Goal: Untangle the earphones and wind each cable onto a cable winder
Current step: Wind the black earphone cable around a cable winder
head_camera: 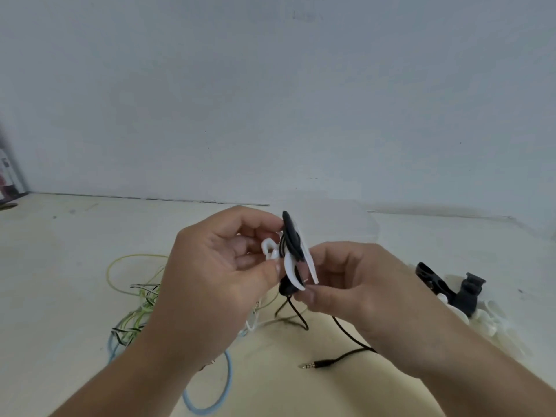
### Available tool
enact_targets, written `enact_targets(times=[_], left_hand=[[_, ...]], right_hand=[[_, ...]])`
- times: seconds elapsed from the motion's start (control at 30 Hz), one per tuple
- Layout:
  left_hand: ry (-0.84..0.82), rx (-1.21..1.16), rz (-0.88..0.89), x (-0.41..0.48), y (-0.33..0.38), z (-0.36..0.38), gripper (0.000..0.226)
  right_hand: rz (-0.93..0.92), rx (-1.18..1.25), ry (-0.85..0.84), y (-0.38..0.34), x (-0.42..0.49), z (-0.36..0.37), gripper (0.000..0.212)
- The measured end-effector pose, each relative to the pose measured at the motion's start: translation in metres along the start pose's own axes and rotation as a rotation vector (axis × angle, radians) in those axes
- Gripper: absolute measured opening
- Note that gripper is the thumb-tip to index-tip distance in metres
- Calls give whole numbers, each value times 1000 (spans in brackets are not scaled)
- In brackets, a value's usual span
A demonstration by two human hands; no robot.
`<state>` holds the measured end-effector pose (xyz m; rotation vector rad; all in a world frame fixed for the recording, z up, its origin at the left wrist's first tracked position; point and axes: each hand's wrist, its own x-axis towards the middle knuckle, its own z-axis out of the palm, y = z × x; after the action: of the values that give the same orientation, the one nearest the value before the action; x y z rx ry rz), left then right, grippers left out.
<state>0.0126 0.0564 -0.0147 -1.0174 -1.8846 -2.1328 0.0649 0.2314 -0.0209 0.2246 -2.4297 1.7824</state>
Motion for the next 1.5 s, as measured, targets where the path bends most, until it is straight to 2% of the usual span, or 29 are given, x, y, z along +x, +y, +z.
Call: enact_targets(times=[0.17,0.3,0.37,0.47,0.6,0.7,0.8,0.9,1.0,1.17,1.33,1.5], left_hand=[[98,35,-16,3,-5,-3,29],[145,121,-34,3,-8,-3,30],[146,130,-40,3,-8,-3,31],[135,148,-45,2,-7,-3,34],[163,291,-33,1,-9,-1,43],[197,391,-2,1,-10,1,42],[203,442,38,1,-10,1,40],[199,579,123,1,-12,0,49],[186,760,233,1,-13,0,46],[45,879,243,1,-15,-4,35],[-172,854,225,-2,-11,2,30],[-220,743,122,-7,-7,9,64]], right_hand=[[73,35,4,4,1,0,2],[91,-58,15,-3,-1,-2,15],[91,-127,85,-4,-2,-4,22],[91,-270,149,-7,-3,-7,20],[104,-271,-3,-8,-5,-5,11],[94,-134,-70,-6,-6,0,9],[123,-28,-62,-7,-4,-1,8],[142,-82,-38,-9,-6,-3,19],[139,-167,-67,-14,-9,-3,23],[3,-332,-8,-20,-12,-7,12],[-58,-492,179,-23,-11,-5,18],[-155,-539,313,-23,-11,-5,18]])
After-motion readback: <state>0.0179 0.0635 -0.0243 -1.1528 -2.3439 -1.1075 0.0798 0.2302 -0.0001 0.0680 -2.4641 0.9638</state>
